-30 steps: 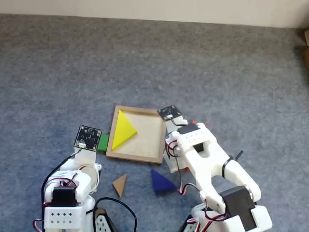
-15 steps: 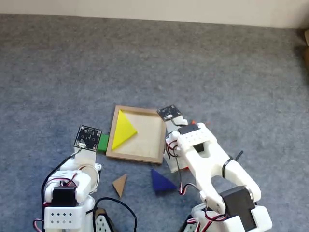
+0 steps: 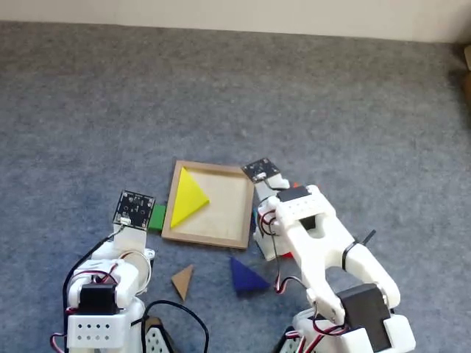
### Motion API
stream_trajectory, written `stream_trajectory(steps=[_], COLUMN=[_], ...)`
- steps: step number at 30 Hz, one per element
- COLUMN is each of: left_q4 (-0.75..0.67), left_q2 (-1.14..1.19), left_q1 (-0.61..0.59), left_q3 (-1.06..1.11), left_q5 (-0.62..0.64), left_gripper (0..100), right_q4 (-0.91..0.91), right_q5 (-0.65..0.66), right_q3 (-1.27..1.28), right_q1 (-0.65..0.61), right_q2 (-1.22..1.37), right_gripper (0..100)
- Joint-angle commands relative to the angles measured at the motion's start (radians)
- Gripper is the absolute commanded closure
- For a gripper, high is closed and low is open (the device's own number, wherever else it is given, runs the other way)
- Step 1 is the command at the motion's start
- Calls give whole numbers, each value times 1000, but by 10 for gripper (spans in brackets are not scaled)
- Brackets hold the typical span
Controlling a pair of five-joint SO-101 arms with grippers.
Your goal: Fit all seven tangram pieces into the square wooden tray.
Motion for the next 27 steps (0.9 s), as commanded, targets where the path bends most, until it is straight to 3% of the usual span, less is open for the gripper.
stream_trajectory(steps=[1, 12, 20, 24, 27], left_q4=[5, 5, 5, 5, 5], left_q2=[-36, -36, -36, -36, -36], left_q1=[-13, -13, -13, -13, -13], left_q3=[21, 21, 21, 21, 21], left_q5=[-2, -2, -2, -2, -2], left_gripper=[994, 994, 994, 994, 994], right_q4=[4, 87, 82, 79, 79], right_q5=[17, 18, 123, 89, 72], right_q3=[2, 12, 2, 8, 10], right_q1=[13, 8, 7, 7, 7], right_q2=[-15, -355, -378, -377, -377], right_gripper=[807, 807, 807, 797, 732])
